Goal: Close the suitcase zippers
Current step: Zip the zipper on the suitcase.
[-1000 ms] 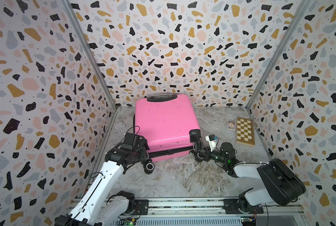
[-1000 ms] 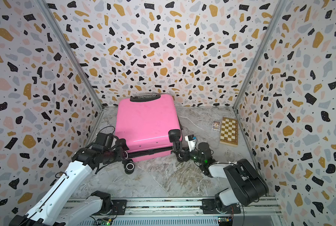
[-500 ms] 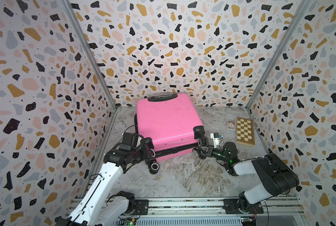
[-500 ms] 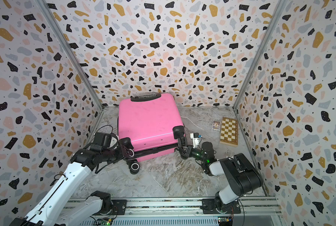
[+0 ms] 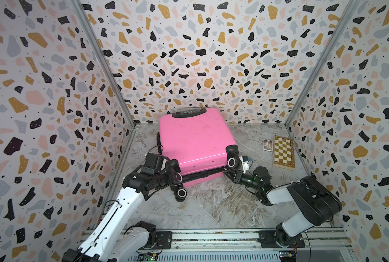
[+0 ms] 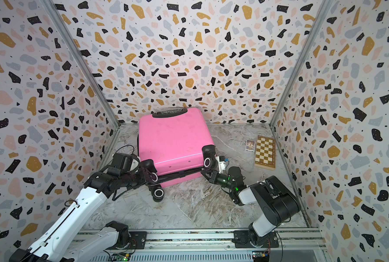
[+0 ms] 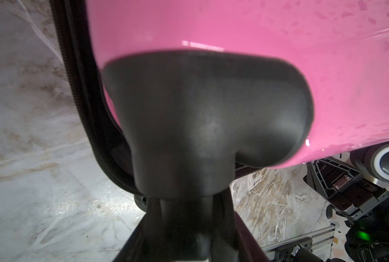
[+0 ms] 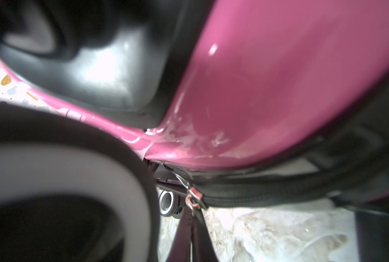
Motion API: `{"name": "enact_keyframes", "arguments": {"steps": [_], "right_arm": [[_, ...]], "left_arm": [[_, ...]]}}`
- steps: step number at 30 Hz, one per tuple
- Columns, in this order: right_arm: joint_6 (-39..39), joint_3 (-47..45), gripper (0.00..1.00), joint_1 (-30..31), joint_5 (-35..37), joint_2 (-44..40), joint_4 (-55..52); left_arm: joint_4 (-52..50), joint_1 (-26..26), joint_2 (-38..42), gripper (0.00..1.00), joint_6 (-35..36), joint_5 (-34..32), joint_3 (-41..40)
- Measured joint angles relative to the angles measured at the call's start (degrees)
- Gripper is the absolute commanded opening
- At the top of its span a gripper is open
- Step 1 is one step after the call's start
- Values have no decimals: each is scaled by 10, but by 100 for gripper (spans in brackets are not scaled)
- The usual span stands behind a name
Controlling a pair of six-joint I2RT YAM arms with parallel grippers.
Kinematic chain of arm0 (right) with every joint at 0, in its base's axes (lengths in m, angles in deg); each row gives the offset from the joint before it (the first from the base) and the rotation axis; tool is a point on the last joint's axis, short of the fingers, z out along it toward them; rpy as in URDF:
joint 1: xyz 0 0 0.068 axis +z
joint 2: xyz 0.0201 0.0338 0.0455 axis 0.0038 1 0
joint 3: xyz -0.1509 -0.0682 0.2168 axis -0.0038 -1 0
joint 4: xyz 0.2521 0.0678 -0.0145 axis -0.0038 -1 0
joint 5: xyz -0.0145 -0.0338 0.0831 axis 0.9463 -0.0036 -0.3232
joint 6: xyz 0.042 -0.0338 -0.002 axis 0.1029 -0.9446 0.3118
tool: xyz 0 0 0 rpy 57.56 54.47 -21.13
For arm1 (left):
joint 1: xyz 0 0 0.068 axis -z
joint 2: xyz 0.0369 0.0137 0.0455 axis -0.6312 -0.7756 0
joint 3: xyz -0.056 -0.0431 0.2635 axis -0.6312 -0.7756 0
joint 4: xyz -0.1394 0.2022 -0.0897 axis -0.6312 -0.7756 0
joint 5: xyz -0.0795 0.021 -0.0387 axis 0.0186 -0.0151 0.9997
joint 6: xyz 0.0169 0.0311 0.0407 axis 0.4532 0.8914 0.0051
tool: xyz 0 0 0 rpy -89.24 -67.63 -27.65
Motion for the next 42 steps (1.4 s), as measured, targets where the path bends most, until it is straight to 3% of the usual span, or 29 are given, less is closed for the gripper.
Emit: {"name": "enact_keyframes", "arguments": {"steps": [11,22,33,42], "right_arm": [[-1,6,0,35,13,0,8],[-41,50,0,96,48,-3,-68],[-198,112,0,150,73,-15,-212],[-308,163,0,179,129,-19,-320]], "left_arm": [[4,19,-13,18,-16,24,28],[23,48,-15,18,-45,1,30],[46,98,-27,18,-83,3,19],[63,136,-45,20,-111,-35,17]]}}
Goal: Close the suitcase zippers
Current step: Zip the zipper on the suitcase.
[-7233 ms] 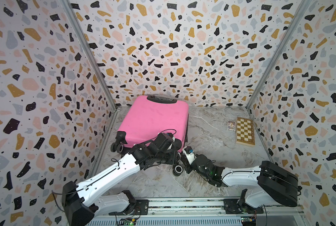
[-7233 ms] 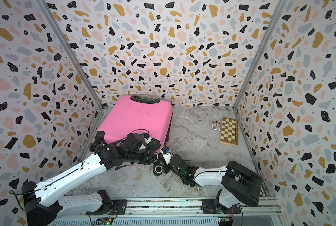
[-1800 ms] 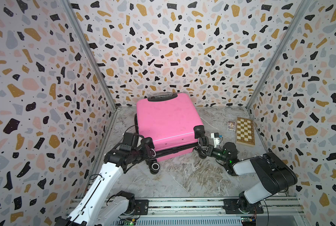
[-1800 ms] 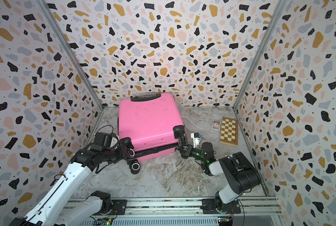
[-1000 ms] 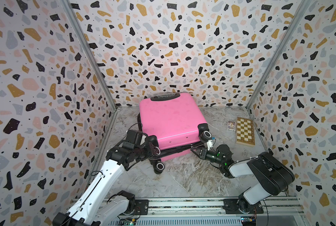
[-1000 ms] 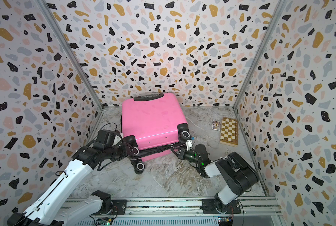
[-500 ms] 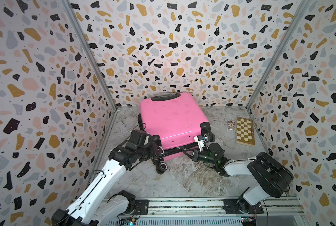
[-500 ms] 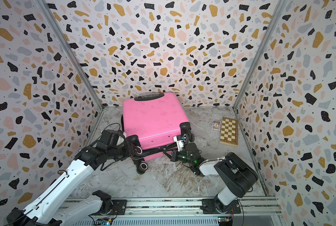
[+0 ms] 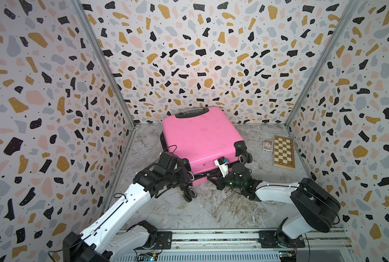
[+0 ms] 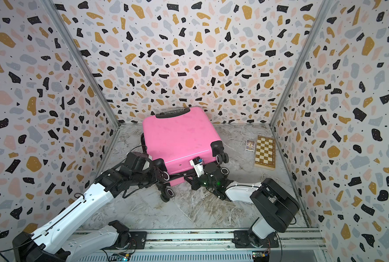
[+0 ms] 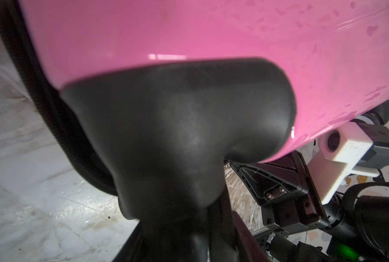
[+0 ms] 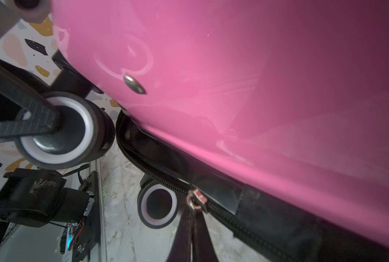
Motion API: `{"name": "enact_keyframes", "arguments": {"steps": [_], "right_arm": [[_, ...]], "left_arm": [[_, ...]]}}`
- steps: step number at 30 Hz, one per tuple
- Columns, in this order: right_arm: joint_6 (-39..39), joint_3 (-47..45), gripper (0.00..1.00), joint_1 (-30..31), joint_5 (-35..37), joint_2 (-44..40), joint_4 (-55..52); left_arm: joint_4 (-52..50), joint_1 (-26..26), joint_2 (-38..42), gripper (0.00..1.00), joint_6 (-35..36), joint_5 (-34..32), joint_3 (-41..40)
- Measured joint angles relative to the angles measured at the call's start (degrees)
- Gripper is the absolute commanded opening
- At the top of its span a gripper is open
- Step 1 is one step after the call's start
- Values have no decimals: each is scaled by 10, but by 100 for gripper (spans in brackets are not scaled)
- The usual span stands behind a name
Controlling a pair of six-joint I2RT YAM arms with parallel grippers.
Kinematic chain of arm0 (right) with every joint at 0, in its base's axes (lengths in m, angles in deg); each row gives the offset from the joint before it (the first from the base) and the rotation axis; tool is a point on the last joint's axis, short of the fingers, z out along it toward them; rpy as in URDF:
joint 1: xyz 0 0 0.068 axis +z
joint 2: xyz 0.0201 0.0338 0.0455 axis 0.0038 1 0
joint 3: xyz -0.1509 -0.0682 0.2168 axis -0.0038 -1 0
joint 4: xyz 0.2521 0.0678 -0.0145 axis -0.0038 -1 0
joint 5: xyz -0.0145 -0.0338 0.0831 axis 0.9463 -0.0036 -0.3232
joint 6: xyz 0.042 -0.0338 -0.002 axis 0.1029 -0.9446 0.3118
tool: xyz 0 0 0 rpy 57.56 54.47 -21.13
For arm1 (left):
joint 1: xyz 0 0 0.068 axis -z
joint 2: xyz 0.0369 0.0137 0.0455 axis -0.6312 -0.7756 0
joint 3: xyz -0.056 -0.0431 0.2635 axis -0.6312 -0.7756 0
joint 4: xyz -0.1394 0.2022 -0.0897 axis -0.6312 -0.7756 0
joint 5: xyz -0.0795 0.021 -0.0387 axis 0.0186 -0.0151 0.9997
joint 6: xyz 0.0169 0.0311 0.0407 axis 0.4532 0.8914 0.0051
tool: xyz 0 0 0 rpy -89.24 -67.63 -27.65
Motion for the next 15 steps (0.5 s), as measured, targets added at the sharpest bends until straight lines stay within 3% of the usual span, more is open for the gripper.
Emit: {"name": "enact_keyframes", "arguments": {"steps": [6,11,13,15], "right_arm": [[-50,36,0,16,47,0,-70],[-81,55,0,35,87,-5,-114],[-92,56,0,46,92,-13,-129],[-100,53,0,48,91,-24,-142]], "left_arm": [[4,10,-10,30,-2,-32,0],[16,23,-18,80,38,-39,11],[16,40,-24,92,72,-37,27],[1,49,-19,98,93,-42,40]]}}
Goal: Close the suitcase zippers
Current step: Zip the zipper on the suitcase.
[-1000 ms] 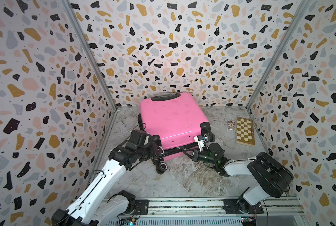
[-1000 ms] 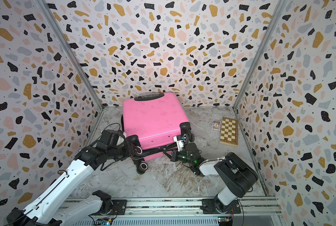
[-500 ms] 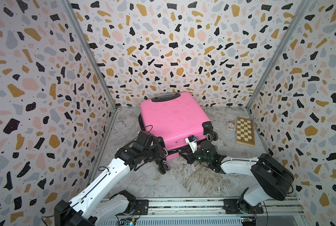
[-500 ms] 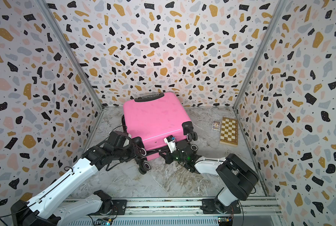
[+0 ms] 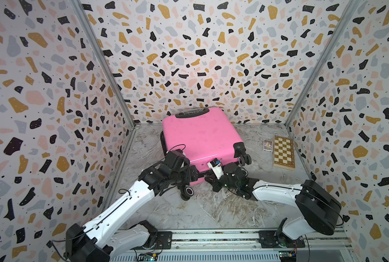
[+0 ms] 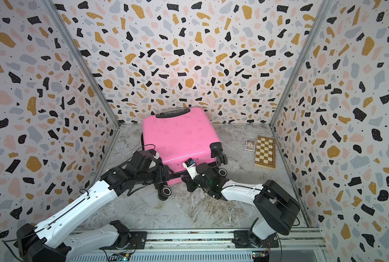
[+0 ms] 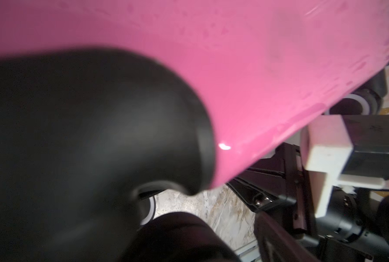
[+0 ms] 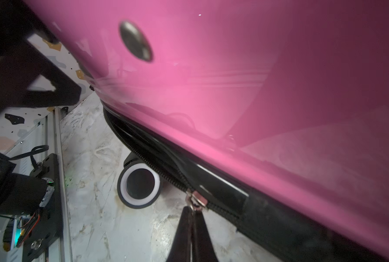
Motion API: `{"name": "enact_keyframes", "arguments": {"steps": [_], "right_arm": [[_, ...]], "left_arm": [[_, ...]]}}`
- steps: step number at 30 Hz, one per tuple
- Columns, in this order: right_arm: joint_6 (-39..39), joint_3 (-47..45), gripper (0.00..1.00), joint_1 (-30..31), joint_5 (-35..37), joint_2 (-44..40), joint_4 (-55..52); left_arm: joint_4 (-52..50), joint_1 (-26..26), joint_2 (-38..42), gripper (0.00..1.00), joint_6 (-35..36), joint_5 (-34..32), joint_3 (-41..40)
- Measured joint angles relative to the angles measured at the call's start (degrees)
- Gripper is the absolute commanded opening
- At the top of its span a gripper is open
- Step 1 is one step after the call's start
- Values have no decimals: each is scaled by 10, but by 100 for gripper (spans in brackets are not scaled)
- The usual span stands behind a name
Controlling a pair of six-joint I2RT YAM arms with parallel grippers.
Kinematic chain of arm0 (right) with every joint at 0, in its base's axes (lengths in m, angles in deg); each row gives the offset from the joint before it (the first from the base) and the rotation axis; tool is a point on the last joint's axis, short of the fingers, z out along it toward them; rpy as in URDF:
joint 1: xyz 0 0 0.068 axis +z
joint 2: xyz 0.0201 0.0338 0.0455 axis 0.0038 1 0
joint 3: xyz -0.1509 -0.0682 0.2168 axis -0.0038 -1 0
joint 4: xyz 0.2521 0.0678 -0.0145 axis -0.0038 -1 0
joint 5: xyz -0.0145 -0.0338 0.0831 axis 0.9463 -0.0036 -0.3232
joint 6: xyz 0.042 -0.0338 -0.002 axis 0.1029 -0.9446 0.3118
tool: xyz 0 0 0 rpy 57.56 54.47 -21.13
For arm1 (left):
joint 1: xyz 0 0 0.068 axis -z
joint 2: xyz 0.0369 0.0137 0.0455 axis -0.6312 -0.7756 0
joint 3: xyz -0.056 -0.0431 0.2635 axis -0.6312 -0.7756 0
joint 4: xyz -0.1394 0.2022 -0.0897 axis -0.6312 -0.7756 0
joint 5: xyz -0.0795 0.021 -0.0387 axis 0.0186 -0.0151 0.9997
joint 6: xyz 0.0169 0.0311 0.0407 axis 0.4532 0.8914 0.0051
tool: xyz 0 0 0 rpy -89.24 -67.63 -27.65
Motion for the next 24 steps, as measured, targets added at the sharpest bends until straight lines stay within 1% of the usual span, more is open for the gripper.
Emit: {"name": "enact_keyframes", "arguments": {"steps": [1,4,6,7,10,14,20,24], "right_arm": [[-5,-5,0,-2,0,-10,-6],[-21,-25,0,-14,2,-44,-24],[-34,-37,0,-27,8,-64,-35],[-41,-43,0,-35,10,-72,-40],[-54,-68,0,-65,13,-103,-66],[-64,-87,0,-97,17,-138,-90],[-69,-94,0,-126,44,-157,-112],[-70,-94,0,-133,52,-158,-117]], "left_arm": [[-13,3,5,100,17,-9,11],[-61,6,17,100,56,-32,48],[-88,6,19,100,80,-36,79],[-92,2,19,100,98,-50,96],[-92,-36,11,100,140,-76,140],[-106,-85,-14,98,191,-87,175],[-126,-148,-70,97,257,-77,207],[-132,-179,-110,96,289,-51,239]]}}
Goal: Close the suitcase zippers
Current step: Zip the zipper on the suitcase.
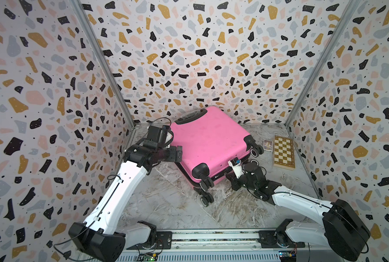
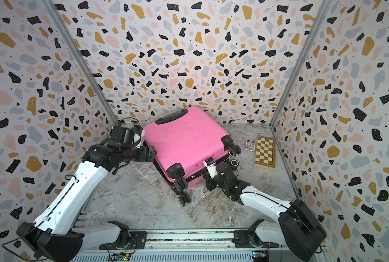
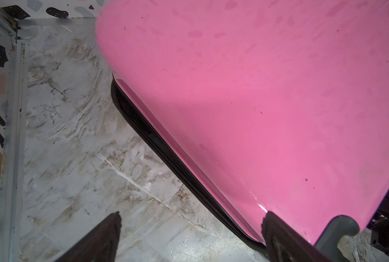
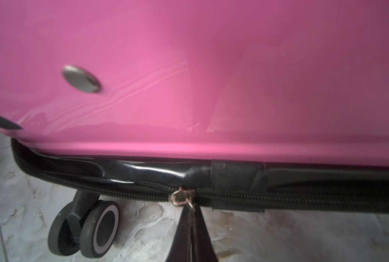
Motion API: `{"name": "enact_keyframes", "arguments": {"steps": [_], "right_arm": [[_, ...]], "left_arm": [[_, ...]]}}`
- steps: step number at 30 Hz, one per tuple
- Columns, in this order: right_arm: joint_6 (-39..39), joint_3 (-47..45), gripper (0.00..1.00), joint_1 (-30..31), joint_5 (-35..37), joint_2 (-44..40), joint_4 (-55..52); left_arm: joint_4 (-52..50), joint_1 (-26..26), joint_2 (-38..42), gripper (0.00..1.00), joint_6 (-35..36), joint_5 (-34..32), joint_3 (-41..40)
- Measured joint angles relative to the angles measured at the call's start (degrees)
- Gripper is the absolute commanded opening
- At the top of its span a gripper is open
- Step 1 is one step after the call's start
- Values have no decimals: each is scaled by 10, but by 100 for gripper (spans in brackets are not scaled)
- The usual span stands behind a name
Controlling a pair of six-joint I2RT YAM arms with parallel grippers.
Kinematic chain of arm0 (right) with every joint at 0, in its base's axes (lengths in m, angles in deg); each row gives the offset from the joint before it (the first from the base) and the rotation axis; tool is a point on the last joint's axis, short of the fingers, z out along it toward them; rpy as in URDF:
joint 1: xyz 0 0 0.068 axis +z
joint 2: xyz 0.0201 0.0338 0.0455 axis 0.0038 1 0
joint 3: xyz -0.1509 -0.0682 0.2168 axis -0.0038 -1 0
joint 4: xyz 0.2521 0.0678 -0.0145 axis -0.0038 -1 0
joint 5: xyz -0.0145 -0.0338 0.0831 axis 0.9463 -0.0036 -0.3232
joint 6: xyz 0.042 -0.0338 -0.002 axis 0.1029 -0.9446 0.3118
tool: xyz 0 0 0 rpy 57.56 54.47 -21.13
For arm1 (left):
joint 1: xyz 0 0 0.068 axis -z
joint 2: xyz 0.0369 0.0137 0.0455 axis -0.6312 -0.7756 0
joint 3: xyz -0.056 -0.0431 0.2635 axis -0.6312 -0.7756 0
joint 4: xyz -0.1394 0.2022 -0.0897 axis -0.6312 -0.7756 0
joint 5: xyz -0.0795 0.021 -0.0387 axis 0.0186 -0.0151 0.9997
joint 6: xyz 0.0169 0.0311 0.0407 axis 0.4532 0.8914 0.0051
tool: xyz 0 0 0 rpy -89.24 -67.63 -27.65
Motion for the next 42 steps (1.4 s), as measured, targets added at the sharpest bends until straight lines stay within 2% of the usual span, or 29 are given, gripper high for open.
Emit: {"name": "enact_keyframes", "arguments": {"steps": [5,9,13,16,19,24,28,32,35,42], "right_arm": [[-12,0,0,-11,-16,0,0],[-18,0,0,-16,-28,0,0],[-23,-2,0,-17,-33,-1,2],[-24,-3,0,-18,-35,-2,4],[-24,-3,0,-19,-38,-2,4],[-24,-2,0,-19,-41,-2,2],[-24,4,0,-17,-41,0,-9],[-24,13,0,-16,-38,2,-22],[-24,20,0,-15,-31,5,-30],[-38,39,0,-15,-21,16,-54]], "left_arm": [[9,-9,-44,95,34,42,42],[23,-18,-104,87,41,54,108],[44,-33,-182,75,44,57,185],[62,-48,-254,73,43,58,250],[76,-66,-341,71,43,64,337],[78,-91,-509,68,43,89,530],[77,-101,-608,68,49,107,637],[77,-101,-658,70,67,120,661],[85,-102,-666,69,89,148,661],[40,-106,-623,44,181,174,623]]}}
